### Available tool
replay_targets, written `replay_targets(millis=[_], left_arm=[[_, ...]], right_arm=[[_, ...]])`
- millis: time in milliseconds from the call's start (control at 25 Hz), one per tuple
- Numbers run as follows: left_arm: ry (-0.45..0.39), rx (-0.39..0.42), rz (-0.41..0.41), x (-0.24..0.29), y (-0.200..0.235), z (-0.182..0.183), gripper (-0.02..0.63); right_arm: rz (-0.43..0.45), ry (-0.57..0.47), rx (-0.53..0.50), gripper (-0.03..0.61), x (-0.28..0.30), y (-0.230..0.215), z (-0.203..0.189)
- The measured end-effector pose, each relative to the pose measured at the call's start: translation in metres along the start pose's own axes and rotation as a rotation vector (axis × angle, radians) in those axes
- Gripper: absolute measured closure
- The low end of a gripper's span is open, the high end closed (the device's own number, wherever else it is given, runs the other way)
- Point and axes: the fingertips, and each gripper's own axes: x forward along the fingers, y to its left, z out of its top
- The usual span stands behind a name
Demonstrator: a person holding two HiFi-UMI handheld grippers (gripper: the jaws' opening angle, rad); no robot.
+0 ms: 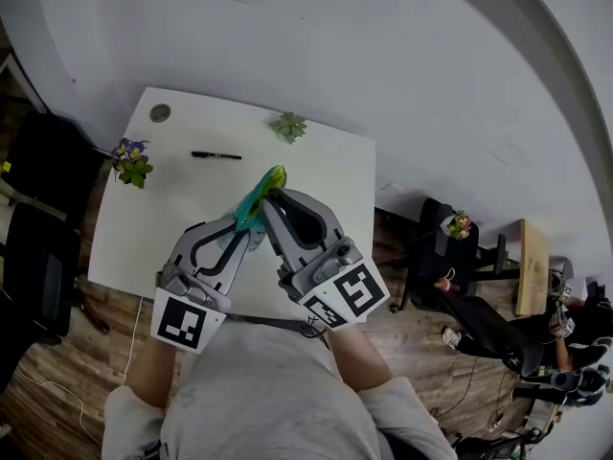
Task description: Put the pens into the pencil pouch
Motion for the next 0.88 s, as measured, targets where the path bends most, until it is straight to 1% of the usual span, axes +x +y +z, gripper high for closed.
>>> replay_targets(millis=[120,240,320,400,440,520,640,760,880], left_arm=[[-0.005,0.002,0.019,-0.005,0.007,0.001,0.554],[0.007,-0.003,0.036,-0.009,0.011,-0.002,0.554],[0.017,-0.003,0.048,-0.013,0.013,-0.004,0.554],[0.022,-0.003,0.063,-0.017,0.016,-0.007,0.554],[0.025,-0.004,0.073,-0.020,0.018,-0.008,0.554],[0.034,-0.005,0.094,-0.026,0.022,-0.012,0.554],[0.054,-0.003,0.132,-0.038,0.030,-0.019,0.554],[0.071,-0.006,0.178,-0.053,0.040,-0.026,0.554],[0.088,-0.017,0.226,-0.068,0.050,-0.033,0.554]], right_arm=[[0.030,0.030,-0.028,0.517,0.004,0.009,-0.006],[0.051,0.030,-0.025,0.494,0.007,0.013,-0.006],[0.045,0.024,-0.018,0.491,0.009,0.011,-0.004],[0.022,0.038,-0.006,0.492,0.011,0.004,-0.005],[0.006,0.062,0.003,0.496,0.013,-0.001,-0.008],[-0.026,0.136,0.021,0.526,0.018,-0.013,-0.018],[-0.055,0.252,0.025,0.537,0.030,-0.029,-0.033],[-0.028,0.343,0.012,0.537,0.045,-0.037,-0.045],[0.016,0.431,0.010,0.537,0.063,-0.041,-0.067]])
